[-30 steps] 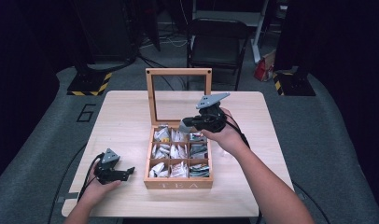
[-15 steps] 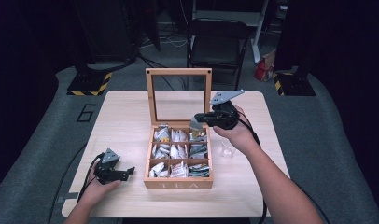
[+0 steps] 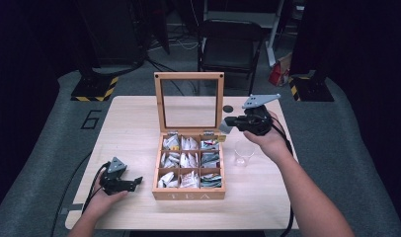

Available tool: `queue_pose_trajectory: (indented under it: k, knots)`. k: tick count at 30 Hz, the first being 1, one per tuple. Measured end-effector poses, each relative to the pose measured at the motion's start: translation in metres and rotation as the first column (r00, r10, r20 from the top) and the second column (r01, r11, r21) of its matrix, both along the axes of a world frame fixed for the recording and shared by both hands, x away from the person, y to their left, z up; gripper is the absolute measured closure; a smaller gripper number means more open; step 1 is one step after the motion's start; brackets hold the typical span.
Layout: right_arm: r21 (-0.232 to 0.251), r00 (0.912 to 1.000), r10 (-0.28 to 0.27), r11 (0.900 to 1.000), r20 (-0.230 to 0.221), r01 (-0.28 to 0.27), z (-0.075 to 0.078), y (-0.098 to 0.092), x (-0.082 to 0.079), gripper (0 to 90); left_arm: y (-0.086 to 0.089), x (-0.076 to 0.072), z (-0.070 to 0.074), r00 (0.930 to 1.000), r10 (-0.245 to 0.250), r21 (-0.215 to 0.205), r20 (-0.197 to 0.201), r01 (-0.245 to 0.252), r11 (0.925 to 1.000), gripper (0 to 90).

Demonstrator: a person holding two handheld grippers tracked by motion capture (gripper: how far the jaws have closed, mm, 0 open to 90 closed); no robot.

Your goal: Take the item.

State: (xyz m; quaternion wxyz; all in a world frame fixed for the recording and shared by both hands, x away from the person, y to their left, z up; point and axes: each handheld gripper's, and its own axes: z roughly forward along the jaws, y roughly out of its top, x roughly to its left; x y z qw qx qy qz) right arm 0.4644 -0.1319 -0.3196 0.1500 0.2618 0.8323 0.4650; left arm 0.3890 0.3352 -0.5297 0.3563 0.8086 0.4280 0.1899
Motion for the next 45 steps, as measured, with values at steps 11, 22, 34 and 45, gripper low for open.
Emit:
queue_pose_trajectory:
  k: [11,22,34,45]
  knots:
    - [0.003,0.9976,-0.069,0.998,-0.002,0.069,-0.003,-0.037,-0.004,89.3,0.000,0.000,0.000,1.0000,-0.001,0.001,0.000,0.001,1.0000,14.1]
    - [0.002,0.9934,-0.114,0.993,-0.011,0.114,-0.013,-0.061,-0.007,89.4,0.000,0.000,-0.001,0.9999,0.005,-0.002,0.009,-0.005,1.0000,14.1]
    - [-0.012,0.9909,-0.132,0.991,-0.027,0.131,-0.026,-0.065,-0.010,89.3,0.000,0.000,0.000,1.0000,-0.001,0.000,0.000,0.001,1.0000,14.1]
    - [-0.020,0.9889,-0.140,0.990,-0.049,0.139,-0.048,-0.065,-0.010,89.3,0.000,0.000,0.000,1.0000,0.002,0.000,0.004,-0.002,1.0000,14.1]
